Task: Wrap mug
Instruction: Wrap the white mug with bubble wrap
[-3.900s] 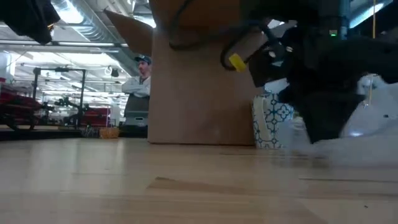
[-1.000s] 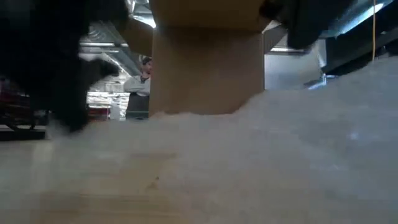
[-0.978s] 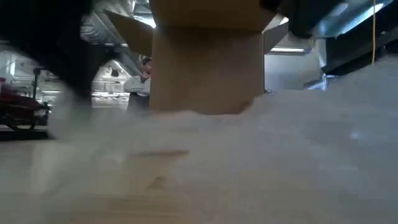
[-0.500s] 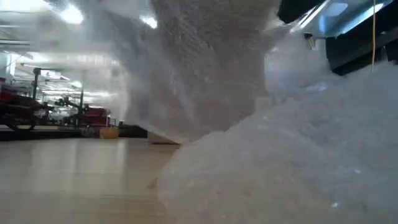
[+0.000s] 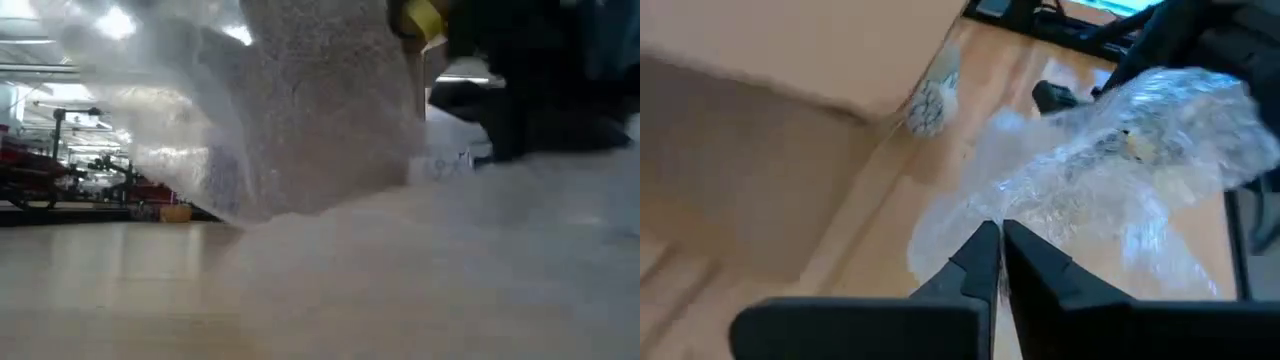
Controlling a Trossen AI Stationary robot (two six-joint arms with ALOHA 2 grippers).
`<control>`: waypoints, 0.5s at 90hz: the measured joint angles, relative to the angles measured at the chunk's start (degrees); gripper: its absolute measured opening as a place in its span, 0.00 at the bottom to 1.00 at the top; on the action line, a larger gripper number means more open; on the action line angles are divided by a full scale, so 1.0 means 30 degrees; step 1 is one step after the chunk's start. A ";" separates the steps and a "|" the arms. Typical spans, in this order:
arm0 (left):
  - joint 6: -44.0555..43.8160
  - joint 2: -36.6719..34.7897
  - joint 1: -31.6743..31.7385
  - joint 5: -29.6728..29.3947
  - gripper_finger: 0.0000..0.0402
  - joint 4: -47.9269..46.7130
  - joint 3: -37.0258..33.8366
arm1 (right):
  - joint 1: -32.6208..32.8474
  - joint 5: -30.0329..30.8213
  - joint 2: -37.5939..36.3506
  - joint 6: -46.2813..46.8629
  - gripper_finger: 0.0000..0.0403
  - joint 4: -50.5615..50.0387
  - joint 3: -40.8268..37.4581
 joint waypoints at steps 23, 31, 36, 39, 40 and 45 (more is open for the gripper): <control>-0.5789 -0.0417 -0.2119 0.0397 0.00 -0.5160 0.0000 | -0.0010 -0.0057 -0.0015 -0.0553 0.00 -0.0061 0.0371; -0.8285 -0.0410 -0.3043 0.0653 0.00 -0.7379 0.0000 | -0.0010 -0.0079 -0.0015 -0.0560 0.00 -0.0084 0.0371; -0.9915 -0.0424 -0.3612 0.0733 0.00 -0.8839 0.0000 | -0.0010 -0.0079 -0.0015 -0.0560 0.00 -0.0091 0.0371; -1.0828 -0.0417 -0.3941 0.0821 0.00 -0.9685 0.0000 | -0.0010 -0.0079 -0.0015 -0.0560 0.00 -0.0087 0.0371; -1.1115 -0.0417 -0.4032 0.0859 0.00 -0.9962 0.0000 | -0.0010 -0.0079 -0.0015 -0.0560 0.00 -0.0087 0.0371; -1.2504 -0.0417 -0.4460 0.1137 0.00 -1.1196 0.0000 | -0.0010 -0.0079 -0.0015 -0.0560 0.00 -0.0089 0.0381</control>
